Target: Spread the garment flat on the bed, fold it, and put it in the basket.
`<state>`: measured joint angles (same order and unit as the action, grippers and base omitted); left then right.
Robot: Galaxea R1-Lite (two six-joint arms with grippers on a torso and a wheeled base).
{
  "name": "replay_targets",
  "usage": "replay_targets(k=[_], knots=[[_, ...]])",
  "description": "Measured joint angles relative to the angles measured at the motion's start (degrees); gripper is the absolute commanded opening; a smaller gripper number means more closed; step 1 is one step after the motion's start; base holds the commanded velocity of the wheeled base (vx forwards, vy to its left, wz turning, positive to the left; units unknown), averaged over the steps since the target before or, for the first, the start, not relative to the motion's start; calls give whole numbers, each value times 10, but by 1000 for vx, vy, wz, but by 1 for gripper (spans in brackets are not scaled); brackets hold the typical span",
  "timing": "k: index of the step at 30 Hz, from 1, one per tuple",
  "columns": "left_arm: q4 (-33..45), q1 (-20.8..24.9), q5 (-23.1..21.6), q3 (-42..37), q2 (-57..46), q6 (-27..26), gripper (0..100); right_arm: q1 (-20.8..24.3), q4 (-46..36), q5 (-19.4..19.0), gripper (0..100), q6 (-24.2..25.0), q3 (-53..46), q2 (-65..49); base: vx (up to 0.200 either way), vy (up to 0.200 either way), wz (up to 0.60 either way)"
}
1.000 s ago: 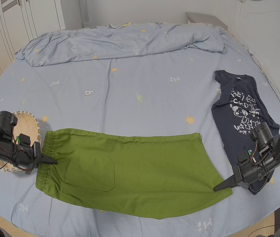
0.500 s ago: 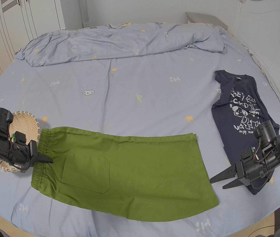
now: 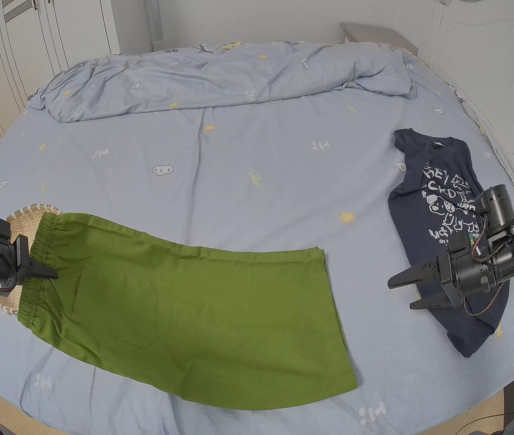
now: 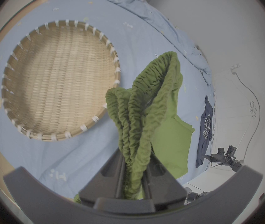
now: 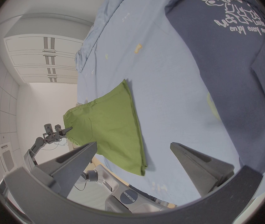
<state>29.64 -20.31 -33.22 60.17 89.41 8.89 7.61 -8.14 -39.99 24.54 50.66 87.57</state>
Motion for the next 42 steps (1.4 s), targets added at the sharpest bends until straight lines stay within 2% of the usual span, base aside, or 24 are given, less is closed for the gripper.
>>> replay_targets(k=[6,10,13,14,15,18,20,23,24,30,34,42], knots=[[36,-13,7,17,-7,-8,0,5,0,0,100,1,1,0,0,0,0],[74,13,43,37,-19,8,0,7,0,0,100,2,2,-1,0,0,0],[92,50,68,57,-25,48,0,9,0,0,100,2,2,-1,0,0,0],[100,78,77,70,-29,77,0,9,0,0,100,2,2,-2,0,0,0],[112,143,91,99,-33,130,0,9,0,1,100,2,2,-2,0,0,0],[118,182,100,117,-35,153,0,10,0,1,100,2,2,-2,0,0,0],[124,230,112,139,-35,177,0,10,0,1,100,2,2,-2,0,0,0],[131,314,158,174,-32,222,0,9,0,1,100,2,2,-2,0,0,0],[133,355,185,191,-26,244,0,9,0,1,100,2,3,-2,0,0,0],[139,478,255,252,16,304,0,10,0,1,100,2,3,-2,0,0,0],[141,531,273,293,59,321,0,10,0,1,100,2,3,-2,0,0,0],[142,593,283,343,122,361,0,10,1,1,100,1,1,-2,0,0,0]])
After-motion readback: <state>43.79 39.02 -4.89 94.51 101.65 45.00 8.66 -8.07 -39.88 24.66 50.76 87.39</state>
